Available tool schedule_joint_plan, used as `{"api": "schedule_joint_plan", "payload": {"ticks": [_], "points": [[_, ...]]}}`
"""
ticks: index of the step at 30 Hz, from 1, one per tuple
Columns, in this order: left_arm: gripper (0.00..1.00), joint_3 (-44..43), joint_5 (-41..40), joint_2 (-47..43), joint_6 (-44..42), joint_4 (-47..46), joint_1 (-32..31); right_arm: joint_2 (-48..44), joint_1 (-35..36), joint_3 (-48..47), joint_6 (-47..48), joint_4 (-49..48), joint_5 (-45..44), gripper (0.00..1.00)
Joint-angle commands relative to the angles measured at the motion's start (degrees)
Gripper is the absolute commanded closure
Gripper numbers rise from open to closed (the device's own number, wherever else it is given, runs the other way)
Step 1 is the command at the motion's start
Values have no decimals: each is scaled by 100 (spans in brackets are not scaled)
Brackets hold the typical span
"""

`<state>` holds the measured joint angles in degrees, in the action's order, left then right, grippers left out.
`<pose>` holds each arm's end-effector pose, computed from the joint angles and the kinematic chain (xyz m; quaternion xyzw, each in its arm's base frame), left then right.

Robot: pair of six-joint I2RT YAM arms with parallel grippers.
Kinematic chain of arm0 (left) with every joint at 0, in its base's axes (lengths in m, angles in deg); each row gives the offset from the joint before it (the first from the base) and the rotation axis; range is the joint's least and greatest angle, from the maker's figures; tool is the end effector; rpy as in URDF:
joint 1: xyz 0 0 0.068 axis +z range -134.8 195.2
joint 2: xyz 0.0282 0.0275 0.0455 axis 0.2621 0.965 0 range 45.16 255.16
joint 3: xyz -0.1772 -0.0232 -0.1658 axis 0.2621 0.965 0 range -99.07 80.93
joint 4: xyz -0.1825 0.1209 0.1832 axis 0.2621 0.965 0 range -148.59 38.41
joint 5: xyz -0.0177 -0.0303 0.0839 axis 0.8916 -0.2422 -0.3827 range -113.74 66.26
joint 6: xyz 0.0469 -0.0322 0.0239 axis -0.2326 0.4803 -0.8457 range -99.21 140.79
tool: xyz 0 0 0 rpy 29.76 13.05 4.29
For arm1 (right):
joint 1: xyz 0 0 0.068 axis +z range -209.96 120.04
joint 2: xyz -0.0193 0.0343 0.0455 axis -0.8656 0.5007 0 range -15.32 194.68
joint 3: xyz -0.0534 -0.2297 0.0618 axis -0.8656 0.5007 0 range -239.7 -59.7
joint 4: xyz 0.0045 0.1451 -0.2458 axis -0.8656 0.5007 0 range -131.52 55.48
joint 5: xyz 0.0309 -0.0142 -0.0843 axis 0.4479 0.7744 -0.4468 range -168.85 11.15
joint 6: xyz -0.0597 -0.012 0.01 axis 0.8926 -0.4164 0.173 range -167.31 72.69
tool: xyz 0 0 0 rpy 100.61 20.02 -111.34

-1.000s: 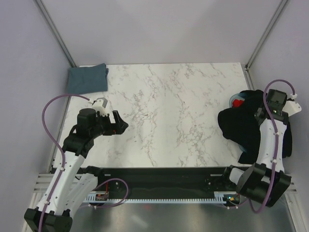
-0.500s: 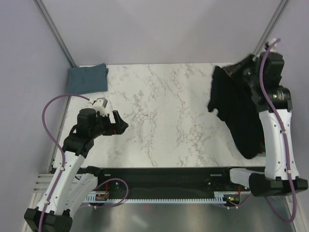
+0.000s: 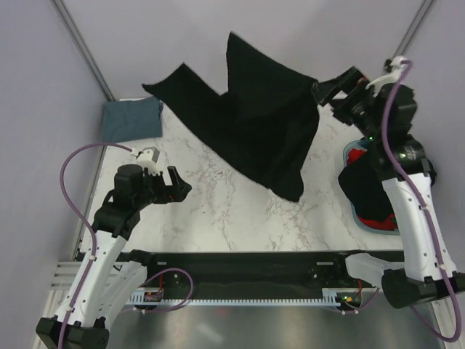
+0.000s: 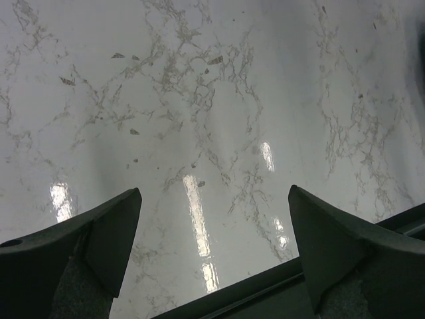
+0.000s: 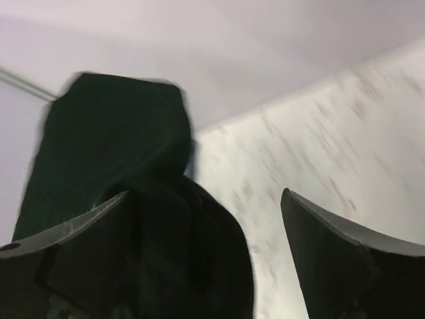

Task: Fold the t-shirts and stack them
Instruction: Move the tshirt to the center of the board, then flatten the tshirt out

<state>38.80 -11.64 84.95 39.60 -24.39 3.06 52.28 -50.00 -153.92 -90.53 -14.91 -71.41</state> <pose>0.2030 -0.0536 0.2712 0.0005 0.8707 -0.2177 0.4411 0.2610 0.0519 0.5046 0.1580 0.6892 0.3568 0.6106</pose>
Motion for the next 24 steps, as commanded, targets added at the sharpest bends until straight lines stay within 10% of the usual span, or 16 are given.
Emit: {"api": "schedule_joint_plan", "payload": {"ticks": [1,13,24], "points": [[0,-50,-102,-86,9,-88,-16,491,-29,1497,-204,1072,-622,2],[0,-50,-120,46,26,-80,-25,-316,-47,3233,279,1286,-762,2],[5,12,20,705,536,-238,-25,570,2649,4113,-80,6,-691,2]]}}
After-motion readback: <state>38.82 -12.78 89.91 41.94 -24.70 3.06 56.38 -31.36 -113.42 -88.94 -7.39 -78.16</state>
